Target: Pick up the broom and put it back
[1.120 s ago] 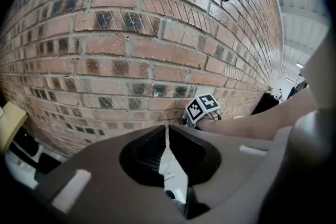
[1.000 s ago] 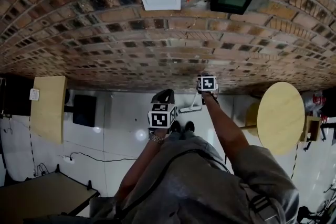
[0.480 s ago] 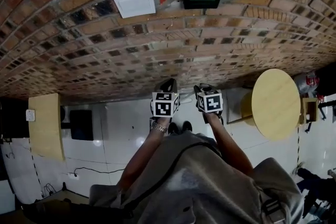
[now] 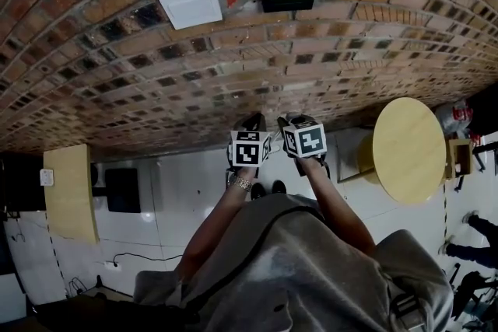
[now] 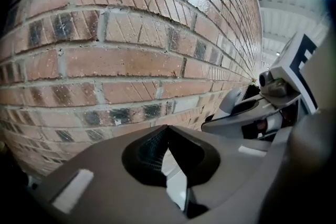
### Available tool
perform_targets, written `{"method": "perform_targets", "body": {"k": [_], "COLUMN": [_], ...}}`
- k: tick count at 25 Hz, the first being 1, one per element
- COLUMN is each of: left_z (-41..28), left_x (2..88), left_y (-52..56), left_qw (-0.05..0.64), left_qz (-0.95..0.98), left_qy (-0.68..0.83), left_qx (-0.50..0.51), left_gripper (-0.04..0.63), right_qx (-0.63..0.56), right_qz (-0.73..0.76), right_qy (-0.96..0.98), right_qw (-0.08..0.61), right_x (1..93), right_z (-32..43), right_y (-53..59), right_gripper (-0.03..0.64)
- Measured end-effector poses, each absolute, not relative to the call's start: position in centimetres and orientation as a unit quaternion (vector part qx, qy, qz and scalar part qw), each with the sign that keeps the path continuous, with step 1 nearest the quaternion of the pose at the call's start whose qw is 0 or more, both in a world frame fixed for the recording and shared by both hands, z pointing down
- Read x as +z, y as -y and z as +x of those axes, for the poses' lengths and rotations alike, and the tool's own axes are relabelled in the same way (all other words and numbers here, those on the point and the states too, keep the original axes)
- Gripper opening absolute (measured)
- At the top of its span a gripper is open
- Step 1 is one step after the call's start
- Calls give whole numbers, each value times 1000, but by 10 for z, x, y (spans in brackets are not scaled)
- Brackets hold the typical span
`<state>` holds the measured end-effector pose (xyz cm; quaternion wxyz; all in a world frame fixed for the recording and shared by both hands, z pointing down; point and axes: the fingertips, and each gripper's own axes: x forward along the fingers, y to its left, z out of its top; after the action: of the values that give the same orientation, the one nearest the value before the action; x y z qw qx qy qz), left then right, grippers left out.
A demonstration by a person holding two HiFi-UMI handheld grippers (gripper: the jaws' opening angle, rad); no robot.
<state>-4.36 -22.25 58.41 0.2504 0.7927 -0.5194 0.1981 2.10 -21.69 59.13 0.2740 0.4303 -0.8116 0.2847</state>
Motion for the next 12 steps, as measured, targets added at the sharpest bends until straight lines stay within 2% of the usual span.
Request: {"method": "perform_targets", "body": {"k": [4,12], "left_z": [-45,-53], "left_x": [576,581], "left_y": [224,222], "left_qw": [257,263], "left_qz": [796,784], "left_qy": [523,534], "left_qx": [164,177], "left_gripper": [-22,-21], "right_qx": [283,293], "right_qz": [422,410], "right_qy": [814,811], "right_qw": [280,298], "right_x": [594,610], "right_z": [15,15], "right_y": [215,206], "right_gripper": [103,103]}}
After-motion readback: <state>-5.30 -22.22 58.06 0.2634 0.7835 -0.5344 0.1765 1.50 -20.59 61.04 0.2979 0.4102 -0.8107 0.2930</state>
